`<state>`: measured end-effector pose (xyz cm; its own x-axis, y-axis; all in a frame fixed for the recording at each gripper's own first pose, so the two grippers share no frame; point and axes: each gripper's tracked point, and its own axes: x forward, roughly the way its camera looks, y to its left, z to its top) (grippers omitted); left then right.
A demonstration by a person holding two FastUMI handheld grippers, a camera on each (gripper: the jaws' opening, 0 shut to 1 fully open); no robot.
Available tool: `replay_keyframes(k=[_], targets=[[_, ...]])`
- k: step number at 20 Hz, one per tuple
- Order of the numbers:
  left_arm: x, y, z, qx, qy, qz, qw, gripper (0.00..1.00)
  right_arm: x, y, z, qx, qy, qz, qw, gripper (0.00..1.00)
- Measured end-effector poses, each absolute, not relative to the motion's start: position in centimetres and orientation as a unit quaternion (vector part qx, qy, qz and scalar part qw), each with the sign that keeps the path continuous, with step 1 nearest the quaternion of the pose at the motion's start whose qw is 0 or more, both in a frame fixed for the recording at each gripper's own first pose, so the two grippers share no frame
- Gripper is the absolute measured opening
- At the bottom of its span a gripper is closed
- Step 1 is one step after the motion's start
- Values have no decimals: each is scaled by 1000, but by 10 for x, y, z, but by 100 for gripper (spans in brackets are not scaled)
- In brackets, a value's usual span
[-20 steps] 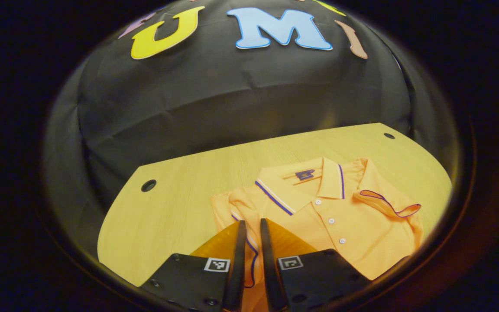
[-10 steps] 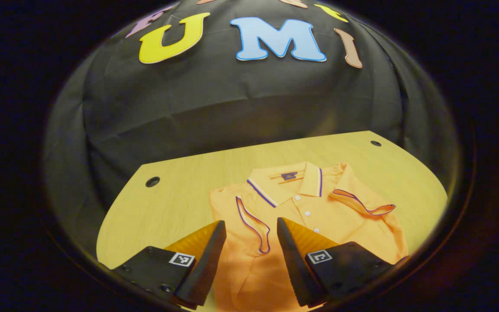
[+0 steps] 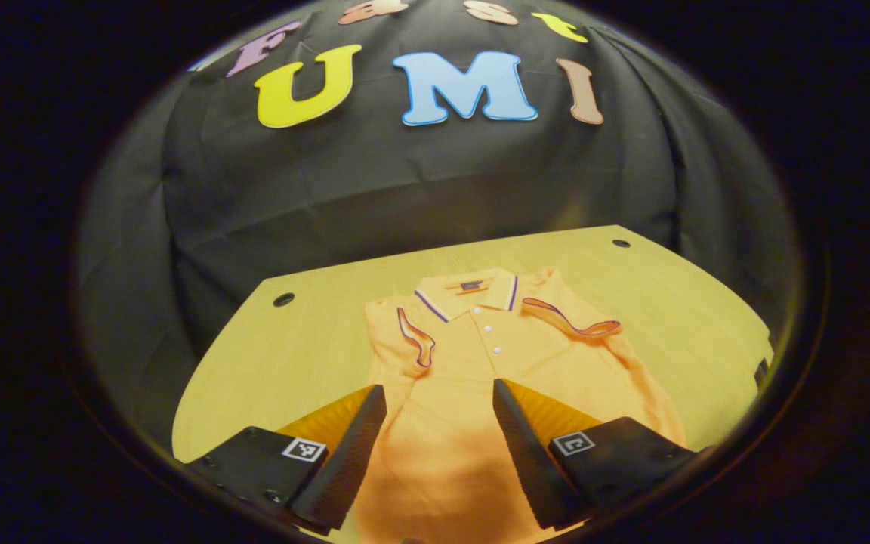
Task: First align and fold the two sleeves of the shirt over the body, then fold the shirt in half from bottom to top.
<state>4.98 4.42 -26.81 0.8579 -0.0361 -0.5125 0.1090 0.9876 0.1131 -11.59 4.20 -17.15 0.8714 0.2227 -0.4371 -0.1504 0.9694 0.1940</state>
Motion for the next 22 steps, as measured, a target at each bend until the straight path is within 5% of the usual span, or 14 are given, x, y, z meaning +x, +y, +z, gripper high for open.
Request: replay_keyframes(k=[22], targets=[[-154,95,-301,34,321,-40,945,96,-183,81,-279,72,351,111,927,98]])
